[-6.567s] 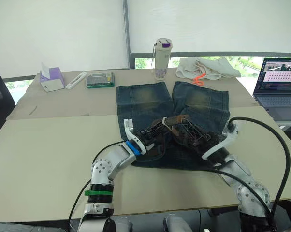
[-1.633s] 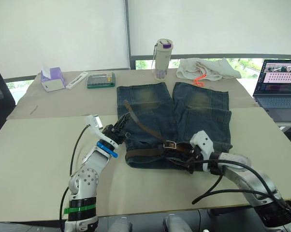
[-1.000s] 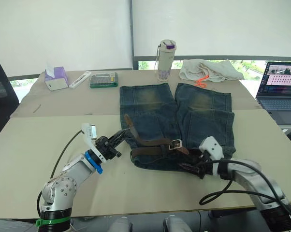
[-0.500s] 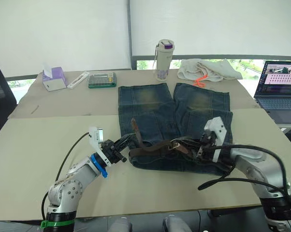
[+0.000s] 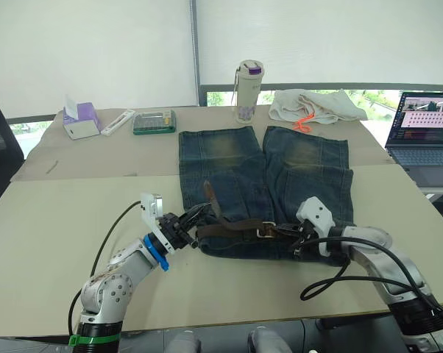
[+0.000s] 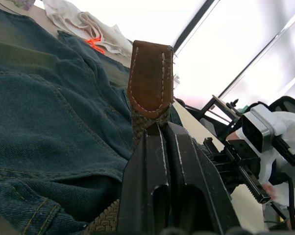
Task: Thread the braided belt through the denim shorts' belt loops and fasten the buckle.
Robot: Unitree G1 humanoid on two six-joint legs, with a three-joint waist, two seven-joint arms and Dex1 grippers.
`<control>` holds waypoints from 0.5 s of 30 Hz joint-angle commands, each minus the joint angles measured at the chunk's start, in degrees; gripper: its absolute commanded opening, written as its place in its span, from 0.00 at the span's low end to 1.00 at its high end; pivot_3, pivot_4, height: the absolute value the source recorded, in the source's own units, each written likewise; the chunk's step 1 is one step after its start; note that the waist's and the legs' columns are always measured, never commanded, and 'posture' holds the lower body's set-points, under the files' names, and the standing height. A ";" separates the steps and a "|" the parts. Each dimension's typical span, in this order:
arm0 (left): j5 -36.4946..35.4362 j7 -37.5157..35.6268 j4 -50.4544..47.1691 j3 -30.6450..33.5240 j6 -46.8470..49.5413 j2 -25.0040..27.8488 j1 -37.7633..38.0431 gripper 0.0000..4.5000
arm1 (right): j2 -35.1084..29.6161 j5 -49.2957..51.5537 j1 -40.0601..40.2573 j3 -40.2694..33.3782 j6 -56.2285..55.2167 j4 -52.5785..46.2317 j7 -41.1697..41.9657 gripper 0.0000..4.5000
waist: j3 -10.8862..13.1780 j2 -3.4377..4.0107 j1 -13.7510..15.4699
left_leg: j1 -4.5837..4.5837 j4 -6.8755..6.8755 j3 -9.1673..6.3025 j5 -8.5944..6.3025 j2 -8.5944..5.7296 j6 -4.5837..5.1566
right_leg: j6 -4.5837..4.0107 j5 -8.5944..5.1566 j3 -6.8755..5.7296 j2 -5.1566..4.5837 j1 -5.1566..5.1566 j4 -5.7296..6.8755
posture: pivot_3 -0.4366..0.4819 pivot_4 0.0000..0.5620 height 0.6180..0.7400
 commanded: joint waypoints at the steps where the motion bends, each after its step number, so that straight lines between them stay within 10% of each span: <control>1: 0.28 -0.81 -0.42 0.25 -1.28 -0.24 -0.97 0.00 | 0.69 -0.03 0.29 -0.78 -1.02 -0.04 0.32 0.01 | 0.00 0.00 0.03 | 0.00 0.00 0.00 0.00 0.00 0.00 | 0.00 0.00 0.00 0.00 0.00 0.00 | 0.48 0.27 1.00; 15: 4.24 -3.36 2.07 3.07 -3.26 4.02 0.66 0.00 | 0.99 -3.03 -1.77 0.14 -5.78 3.32 2.45 0.01 | -0.01 0.02 -0.04 | 0.02 0.00 0.00 0.00 0.01 0.00 | -0.04 0.02 0.00 0.01 0.00 0.02 | 0.48 0.27 1.00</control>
